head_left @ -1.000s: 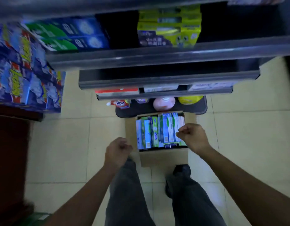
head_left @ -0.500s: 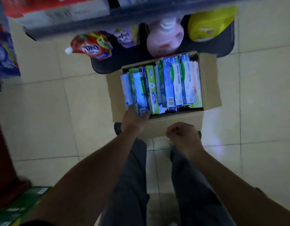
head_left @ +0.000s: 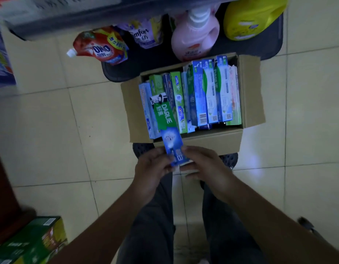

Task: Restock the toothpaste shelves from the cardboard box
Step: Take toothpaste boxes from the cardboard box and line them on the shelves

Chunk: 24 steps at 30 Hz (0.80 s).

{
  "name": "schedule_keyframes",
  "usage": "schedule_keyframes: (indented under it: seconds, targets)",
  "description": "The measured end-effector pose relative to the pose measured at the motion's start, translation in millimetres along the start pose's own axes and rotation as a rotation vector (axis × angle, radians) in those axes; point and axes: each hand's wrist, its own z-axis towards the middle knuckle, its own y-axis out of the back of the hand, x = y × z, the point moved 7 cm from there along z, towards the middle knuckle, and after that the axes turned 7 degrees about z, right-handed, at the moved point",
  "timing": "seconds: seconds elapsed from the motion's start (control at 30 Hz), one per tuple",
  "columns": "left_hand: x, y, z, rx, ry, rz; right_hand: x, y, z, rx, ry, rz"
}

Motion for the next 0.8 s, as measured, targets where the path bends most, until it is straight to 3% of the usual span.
schedule_keyframes:
  seconds: [0.13, 0.27, 0.37, 0.57, 0.8]
  targets:
    - [-1.3, -16.0, -12.1, 0.113, 0.025, 0.098, 9.6, 2.3, -12.5, -0.022, 0.118, -0.074]
    - [11.4, -3.7, 25.0, -0.117, 0.149, 0.1, 16.7, 32.3, -24.5, -0.145, 0.179, -0.019]
    - [13.2, -1.0, 66.7, -0.301, 0.101, 0.367, 22.2, 55.0, -34.4, -0.166, 0.219, -0.025]
    - [18.5, -23.2, 113.2, -0.323, 0.004, 0.643, 20.1, 87.7, -41.5, -0.191, 0.218, -0.092]
    - [16.0, -24.6, 114.9, -0.38, 0.005, 0.637, 16.4, 88.6, -40.0, -0.182, 0.199, -0.087]
